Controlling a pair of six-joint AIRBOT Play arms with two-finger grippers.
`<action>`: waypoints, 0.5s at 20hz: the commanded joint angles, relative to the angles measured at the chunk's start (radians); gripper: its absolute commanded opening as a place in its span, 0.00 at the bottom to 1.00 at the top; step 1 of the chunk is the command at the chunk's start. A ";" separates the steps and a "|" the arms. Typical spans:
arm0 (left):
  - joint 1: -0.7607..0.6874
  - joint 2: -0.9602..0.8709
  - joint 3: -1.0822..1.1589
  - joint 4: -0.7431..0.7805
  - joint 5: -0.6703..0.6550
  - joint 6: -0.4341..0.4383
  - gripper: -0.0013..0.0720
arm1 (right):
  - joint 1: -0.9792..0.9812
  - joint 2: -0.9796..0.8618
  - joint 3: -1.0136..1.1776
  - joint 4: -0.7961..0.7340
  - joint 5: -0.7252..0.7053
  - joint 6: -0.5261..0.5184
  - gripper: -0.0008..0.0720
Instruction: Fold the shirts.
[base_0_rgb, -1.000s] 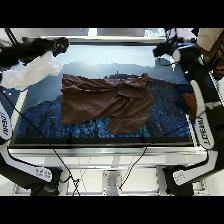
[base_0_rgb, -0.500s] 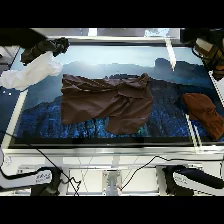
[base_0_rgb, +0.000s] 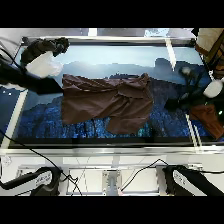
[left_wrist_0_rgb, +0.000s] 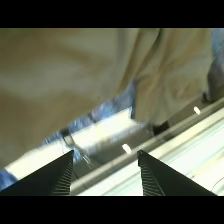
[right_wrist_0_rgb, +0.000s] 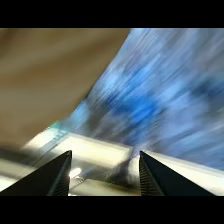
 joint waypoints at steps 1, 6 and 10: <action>-0.004 0.005 -0.248 0.012 0.104 -0.006 0.67 | -0.067 0.023 -0.331 0.254 -0.045 -0.011 0.67; -0.004 0.005 -0.307 -0.131 0.241 0.011 0.67 | -0.067 0.019 -0.512 0.516 -0.306 0.019 0.71; -0.004 0.005 -0.307 -0.238 0.270 0.059 0.67 | -0.066 -0.057 -0.531 0.566 -0.515 0.101 0.70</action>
